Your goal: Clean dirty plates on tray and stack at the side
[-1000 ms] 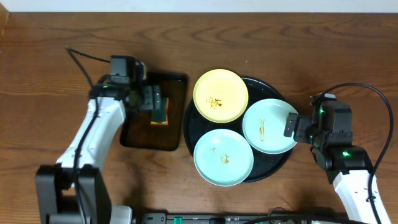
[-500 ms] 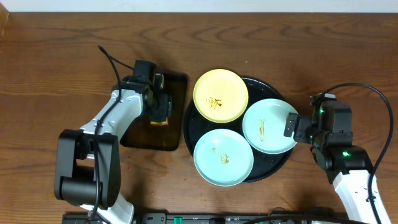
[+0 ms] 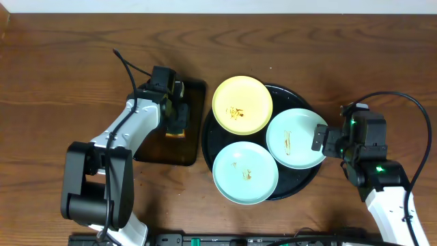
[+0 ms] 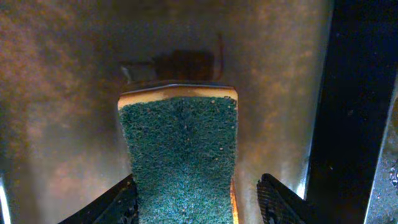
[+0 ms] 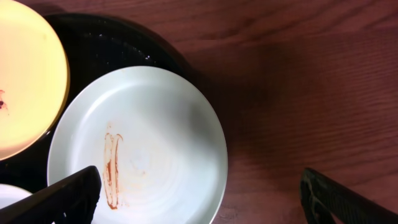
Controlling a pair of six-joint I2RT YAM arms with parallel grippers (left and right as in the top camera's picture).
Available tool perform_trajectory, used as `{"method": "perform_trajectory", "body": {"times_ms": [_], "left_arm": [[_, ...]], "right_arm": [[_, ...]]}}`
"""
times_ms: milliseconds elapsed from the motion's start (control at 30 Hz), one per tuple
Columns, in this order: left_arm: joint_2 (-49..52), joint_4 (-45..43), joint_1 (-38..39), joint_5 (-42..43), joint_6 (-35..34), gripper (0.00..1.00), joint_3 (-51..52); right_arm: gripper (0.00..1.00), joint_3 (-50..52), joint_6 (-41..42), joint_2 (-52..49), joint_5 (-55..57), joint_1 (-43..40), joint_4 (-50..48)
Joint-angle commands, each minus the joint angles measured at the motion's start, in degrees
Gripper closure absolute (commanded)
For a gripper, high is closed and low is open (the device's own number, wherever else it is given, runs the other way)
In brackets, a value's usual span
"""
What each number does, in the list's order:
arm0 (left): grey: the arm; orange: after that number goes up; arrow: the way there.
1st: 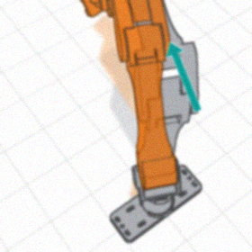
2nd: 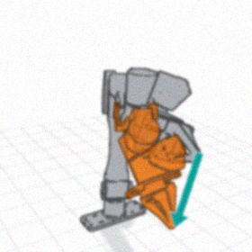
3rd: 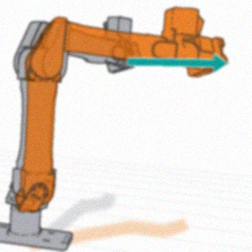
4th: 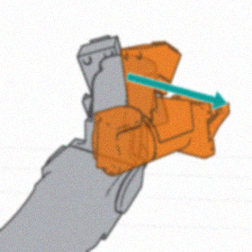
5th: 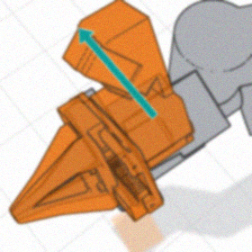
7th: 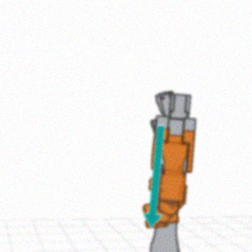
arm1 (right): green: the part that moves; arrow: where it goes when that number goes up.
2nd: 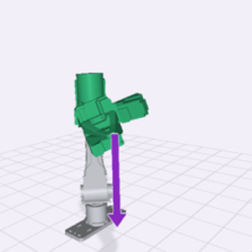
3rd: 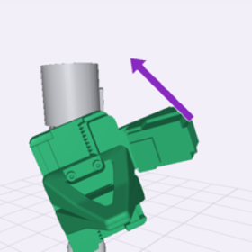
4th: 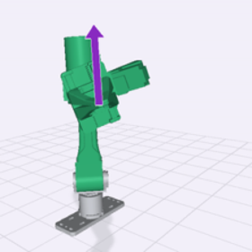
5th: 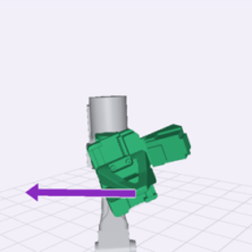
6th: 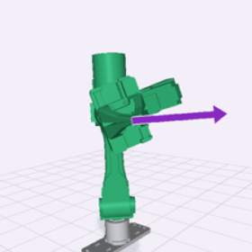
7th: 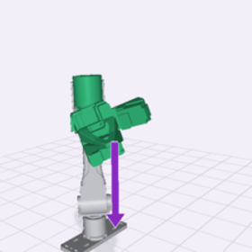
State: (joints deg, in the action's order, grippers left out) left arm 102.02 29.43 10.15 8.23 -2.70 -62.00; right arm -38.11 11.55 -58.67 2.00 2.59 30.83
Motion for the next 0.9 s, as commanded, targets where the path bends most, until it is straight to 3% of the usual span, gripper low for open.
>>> {"method": "perform_trajectory", "body": {"times_ms": [0,333,700,767,867], "left_arm": [[1.0,-0.4,0.1,-0.3,0.5,0.41,1.6],[1.0,-0.4,0.1,-1.4,0.5,0.58,1.9],[2.2,-1.2,0.1,-1.4,-1.0,0.59,3.9],[2.8,-1.3,0.1,-1.4,-1.0,0.65,3.9],[3.1,-1.3,0.1,-1.4,-1.0,0.85,3.9]], "right_arm": [[0.01,-1.3,0.7,-0.1,0.5,0.3,0.2],[0.01,-1.3,0.7,-0.1,0.5,0.3,0.3],[0.01,-1.3,0.7,-0.1,0.3,0.3,0.4],[0.01,-1.3,0.7,-0.1,0.3,0.3,0.8],[0.01,-1.2,0.7,-0.2,0.3,0.3,1.3]]}}
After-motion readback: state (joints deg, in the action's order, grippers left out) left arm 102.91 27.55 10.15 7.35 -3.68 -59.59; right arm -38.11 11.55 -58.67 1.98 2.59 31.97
